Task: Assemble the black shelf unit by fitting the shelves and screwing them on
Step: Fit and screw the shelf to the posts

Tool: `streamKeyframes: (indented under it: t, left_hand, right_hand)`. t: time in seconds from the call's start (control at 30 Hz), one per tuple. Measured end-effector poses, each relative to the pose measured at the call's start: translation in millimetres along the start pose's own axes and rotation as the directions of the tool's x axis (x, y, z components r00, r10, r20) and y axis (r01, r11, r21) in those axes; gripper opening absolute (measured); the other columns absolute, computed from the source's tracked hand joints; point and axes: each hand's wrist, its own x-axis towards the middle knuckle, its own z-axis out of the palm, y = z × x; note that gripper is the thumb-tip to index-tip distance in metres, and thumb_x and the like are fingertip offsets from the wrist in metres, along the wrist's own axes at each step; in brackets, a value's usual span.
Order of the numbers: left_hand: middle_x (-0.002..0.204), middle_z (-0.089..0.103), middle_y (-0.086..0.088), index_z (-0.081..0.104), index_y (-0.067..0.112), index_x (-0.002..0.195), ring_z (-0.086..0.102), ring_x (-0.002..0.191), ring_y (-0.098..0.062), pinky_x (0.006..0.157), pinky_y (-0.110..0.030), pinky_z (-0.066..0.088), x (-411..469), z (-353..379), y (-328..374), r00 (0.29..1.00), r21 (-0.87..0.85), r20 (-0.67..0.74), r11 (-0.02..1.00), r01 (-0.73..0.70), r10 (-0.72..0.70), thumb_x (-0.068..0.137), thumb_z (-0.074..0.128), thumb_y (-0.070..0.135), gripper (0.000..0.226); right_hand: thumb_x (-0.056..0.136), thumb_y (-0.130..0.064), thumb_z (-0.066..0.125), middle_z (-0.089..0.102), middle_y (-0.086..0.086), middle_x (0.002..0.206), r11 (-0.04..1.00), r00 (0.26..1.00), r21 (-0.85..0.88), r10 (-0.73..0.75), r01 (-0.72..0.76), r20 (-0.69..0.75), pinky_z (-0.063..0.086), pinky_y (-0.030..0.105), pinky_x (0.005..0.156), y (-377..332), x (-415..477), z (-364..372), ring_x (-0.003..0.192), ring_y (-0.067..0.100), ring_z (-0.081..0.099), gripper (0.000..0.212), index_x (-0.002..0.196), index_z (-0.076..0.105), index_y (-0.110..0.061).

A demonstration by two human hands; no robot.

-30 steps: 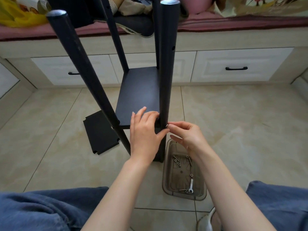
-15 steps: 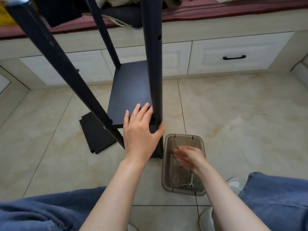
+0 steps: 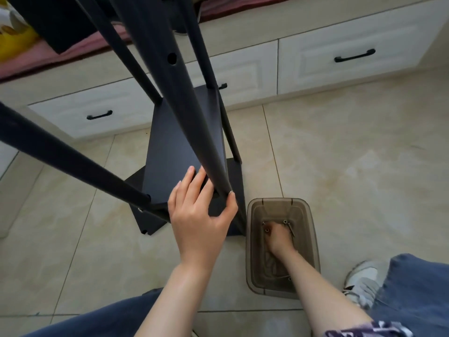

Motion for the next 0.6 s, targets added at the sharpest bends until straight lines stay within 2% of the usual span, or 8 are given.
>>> streamKeyframes:
  t: [0.1,0.17,0.23,0.33,0.6]
  left_hand:
    - [0.127,0.07,-0.004,0.076,0.012,0.112,0.053,0.134,-0.025,0.115,-0.043,0.032,-0.8,5.0,-1.7,0.999,0.028,-0.043,1.0,-0.006,0.007,0.09,0.062,0.038,0.037]
    - [0.125,0.07,-0.004,0.076,0.013,0.112,0.055,0.132,-0.026,0.113,-0.043,0.034,-0.4,7.9,-3.3,0.998,0.04,-0.06,0.999,-0.013,0.016,0.089,0.063,0.037,0.036]
    - [0.124,0.071,-0.004,0.076,0.013,0.113,0.056,0.131,-0.026,0.111,-0.043,0.035,-0.9,9.7,-4.3,0.997,0.046,-0.072,0.999,-0.021,0.024,0.089,0.063,0.037,0.036]
    - [0.124,0.07,-0.004,0.075,0.014,0.114,0.055,0.132,-0.026,0.111,-0.043,0.035,-0.8,10.8,-4.4,0.997,0.053,-0.075,0.998,-0.023,0.027,0.089,0.063,0.036,0.035]
    - [0.124,0.07,-0.003,0.074,0.015,0.116,0.055,0.131,-0.026,0.113,-0.038,0.031,-1.0,10.6,-4.6,0.998,0.058,-0.058,0.998,-0.013,0.017,0.09,0.063,0.038,0.037]
  right_hand:
    - [0.099,-0.01,0.052,0.068,0.009,0.119,0.998,1.0,-0.059,-0.028,0.028,-0.003,0.044,0.026,0.09,2.5,6.4,0.3,0.111,0.025,0.062,0.024,0.118,0.066,-0.014]
    - [0.099,-0.009,0.048,0.067,0.009,0.12,0.993,0.999,-0.107,-0.043,0.039,-0.034,0.048,0.032,0.093,4.8,8.9,-1.0,0.112,0.027,0.062,0.026,0.117,0.066,-0.015]
    - [0.1,-0.01,0.044,0.065,0.01,0.121,0.985,0.997,-0.169,-0.05,0.04,-0.055,0.048,0.035,0.09,7.6,9.9,-2.3,0.112,0.03,0.061,0.027,0.116,0.065,-0.016]
    - [0.101,-0.015,0.045,0.064,0.007,0.12,0.961,0.992,-0.264,-0.101,0.076,-0.081,0.047,0.033,0.084,8.3,10.0,-2.9,0.108,0.027,0.061,0.022,0.113,0.063,-0.019]
    - [0.1,-0.018,0.051,0.058,0.003,0.132,0.892,0.967,-0.423,-0.228,0.162,-0.11,0.051,0.031,0.089,12.7,4.3,-2.3,0.117,0.022,0.057,0.027,0.127,0.057,-0.021]
